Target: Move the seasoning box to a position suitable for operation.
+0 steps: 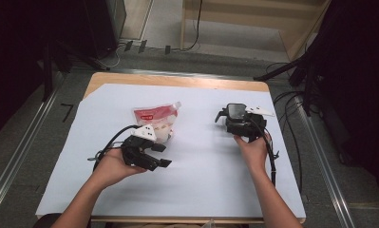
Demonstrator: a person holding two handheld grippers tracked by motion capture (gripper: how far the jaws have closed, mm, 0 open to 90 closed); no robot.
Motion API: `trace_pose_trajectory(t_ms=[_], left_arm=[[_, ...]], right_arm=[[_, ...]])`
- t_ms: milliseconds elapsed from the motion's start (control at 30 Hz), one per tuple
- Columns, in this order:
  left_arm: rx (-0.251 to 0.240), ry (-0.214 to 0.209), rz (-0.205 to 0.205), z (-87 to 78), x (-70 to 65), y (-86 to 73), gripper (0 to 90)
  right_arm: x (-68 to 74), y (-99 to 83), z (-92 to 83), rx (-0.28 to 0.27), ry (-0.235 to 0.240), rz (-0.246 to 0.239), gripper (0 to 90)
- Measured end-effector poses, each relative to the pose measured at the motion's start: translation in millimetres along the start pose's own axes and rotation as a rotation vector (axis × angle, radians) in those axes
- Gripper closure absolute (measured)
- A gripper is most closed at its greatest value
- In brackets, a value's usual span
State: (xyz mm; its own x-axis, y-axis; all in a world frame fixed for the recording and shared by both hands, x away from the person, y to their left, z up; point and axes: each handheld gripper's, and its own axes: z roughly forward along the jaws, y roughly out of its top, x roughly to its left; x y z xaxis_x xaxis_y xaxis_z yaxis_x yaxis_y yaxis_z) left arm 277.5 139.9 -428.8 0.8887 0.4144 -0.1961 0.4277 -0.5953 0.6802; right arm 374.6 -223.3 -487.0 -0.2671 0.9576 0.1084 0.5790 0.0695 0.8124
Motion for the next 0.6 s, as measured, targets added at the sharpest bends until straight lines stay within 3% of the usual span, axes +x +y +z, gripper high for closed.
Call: trace_pose_trajectory(t_ms=[100,333,433,600], left_arm=[[-0.017,-0.015,-0.004,-0.3,-0.6,0.3,41.2],[-0.003,-0.02,-0.005,1.1,-0.5,-0.5,41.2],[-0.001,-0.02,-0.007,1.8,-0.9,-0.6,41.2],[0.002,-0.025,-0.008,3.3,-1.7,-0.9,41.2]], right_arm=[[1.6,-1.5,7.5,-0.002,-0.008,-0.008,4.8],[0.4,-6.7,25.8,-0.024,-0.009,0.062,4.8],[0.4,-6.8,28.3,-0.051,-0.023,0.055,5.8],[3.7,-6.0,32.7,-0.075,-0.044,0.003,7.5]])
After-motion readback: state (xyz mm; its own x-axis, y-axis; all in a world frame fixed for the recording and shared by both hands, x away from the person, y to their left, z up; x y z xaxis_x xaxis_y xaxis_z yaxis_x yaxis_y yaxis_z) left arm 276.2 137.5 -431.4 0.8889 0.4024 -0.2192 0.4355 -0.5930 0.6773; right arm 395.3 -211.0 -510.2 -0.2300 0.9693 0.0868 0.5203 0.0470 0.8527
